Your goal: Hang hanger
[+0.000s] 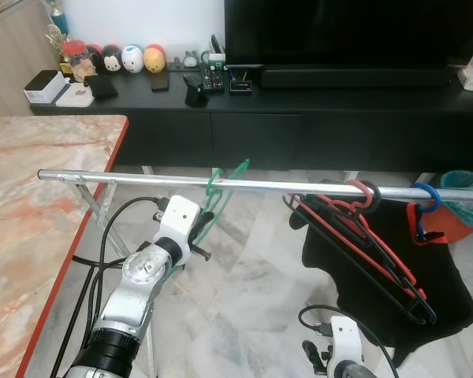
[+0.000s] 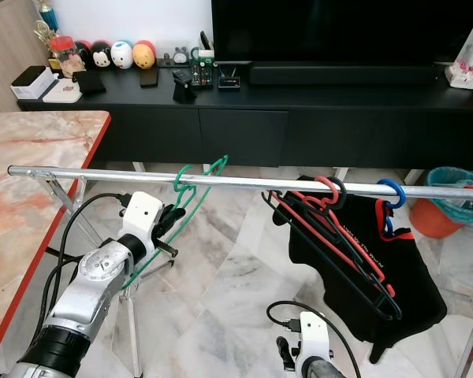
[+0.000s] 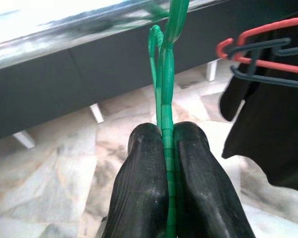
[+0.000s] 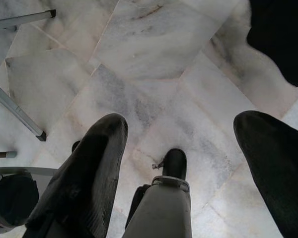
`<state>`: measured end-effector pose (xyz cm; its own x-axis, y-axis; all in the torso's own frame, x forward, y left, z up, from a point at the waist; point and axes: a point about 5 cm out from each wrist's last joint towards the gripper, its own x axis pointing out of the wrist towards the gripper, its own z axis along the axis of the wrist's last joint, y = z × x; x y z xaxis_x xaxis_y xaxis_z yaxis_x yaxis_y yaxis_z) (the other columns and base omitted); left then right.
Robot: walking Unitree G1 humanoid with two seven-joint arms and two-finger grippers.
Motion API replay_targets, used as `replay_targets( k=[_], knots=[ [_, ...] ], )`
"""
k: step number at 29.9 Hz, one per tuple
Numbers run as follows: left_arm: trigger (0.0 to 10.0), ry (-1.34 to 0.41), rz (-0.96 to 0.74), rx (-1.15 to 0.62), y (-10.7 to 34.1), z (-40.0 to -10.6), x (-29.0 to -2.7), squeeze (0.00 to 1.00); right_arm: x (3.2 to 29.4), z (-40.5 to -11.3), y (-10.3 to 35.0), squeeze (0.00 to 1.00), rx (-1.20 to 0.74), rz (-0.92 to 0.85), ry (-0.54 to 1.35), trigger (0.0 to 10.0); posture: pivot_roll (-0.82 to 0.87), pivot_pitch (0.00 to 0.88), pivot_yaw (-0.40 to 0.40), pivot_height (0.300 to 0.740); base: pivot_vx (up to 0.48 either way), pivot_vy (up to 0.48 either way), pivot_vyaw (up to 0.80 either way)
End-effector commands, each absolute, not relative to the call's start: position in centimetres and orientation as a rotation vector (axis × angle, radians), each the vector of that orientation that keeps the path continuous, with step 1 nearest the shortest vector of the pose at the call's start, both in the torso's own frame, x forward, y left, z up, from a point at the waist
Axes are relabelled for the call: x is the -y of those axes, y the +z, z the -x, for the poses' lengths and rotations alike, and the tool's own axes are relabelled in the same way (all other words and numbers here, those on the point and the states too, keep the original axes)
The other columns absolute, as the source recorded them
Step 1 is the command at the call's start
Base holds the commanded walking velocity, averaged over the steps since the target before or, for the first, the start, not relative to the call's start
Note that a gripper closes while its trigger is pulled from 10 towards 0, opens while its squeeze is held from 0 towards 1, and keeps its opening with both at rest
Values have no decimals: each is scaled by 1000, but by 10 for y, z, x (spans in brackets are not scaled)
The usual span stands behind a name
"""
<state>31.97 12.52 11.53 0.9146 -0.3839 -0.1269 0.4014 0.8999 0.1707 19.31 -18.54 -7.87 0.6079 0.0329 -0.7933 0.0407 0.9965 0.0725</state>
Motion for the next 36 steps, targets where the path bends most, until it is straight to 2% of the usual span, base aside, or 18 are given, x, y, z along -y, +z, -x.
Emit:
replay_targets(
  k=[1, 14, 15, 16, 30, 36],
  knots=[
    [10000, -369, -191, -120, 113, -323, -128, 0, 185, -191, -80, 0, -929, -88, -6, 10000, 57, 81, 29, 740, 0, 0, 0],
    [10000, -291, -190, -202, 101, -326, -138, 0, 184, -191, -80, 0, -929, -91, -6, 10000, 58, 83, 31, 740, 0, 0, 0],
    [10000, -290, -188, -203, 101, -325, -138, 220, 184, -191, -80, 0, -929, -91, -6, 10000, 58, 83, 31, 740, 0, 0, 0],
    [10000, -292, -188, -202, 100, -325, -138, 1000, 184, -191, -80, 0, -929, -90, -5, 10000, 58, 83, 31, 740, 0, 0, 0],
    [10000, -298, -149, -129, 112, -323, -142, 1000, 184, -191, -80, 0, -929, -89, -4, 10000, 60, 87, 29, 740, 0, 0, 0],
    [10000, -340, -83, -65, 122, -315, -146, 1000, 184, -192, -80, 0, -929, -87, -2, 10000, 69, 87, 29, 740, 0, 0, 0]
  ],
)
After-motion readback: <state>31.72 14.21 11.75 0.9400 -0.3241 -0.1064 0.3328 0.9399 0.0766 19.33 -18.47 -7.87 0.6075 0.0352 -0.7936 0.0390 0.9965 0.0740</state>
